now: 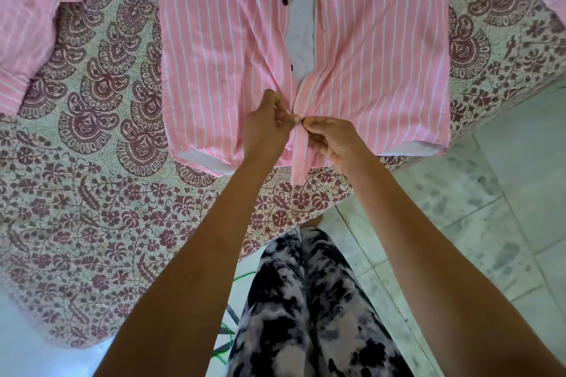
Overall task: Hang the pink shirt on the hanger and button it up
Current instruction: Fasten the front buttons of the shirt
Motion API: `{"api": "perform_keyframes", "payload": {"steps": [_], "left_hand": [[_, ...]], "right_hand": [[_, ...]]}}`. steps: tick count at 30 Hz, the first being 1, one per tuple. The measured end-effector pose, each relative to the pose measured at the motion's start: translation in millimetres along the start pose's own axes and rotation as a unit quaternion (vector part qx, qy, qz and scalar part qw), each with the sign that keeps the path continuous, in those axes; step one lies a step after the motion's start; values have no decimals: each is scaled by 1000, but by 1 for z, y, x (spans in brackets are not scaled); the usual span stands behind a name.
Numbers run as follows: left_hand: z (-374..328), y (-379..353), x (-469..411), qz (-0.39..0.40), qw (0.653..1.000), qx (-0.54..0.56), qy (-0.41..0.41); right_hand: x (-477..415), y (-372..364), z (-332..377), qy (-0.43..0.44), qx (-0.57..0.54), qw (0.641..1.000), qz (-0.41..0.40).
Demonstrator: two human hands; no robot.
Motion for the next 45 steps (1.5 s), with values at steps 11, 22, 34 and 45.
{"api": "perform_keyframes", "payload": {"steps": [11, 22, 34, 45], "left_hand": [[-30, 16, -55, -3, 998, -34, -43], [-26, -7, -89, 92, 966, -234, -62], [-27, -32, -88, 41, 964, -263, -30], [-57, -21, -80, 7, 996, -37, 78]], "right_hand": [[-1, -6, 49, 401, 255, 860, -185], [-51, -21, 61, 318, 446, 803, -234], [-45, 0, 61, 344, 522, 763, -166], [-39, 1, 73, 310, 214, 917, -133]]}}
Point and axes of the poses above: each hand's wrist, its own x-axis away from the middle knuckle, its own y-axis out of the back of the hand, z = x × y, the point moved 3 cm from there along -x, towards the middle knuckle, and after that the axes turned 6 degrees about -z, right-handed, at the moved point
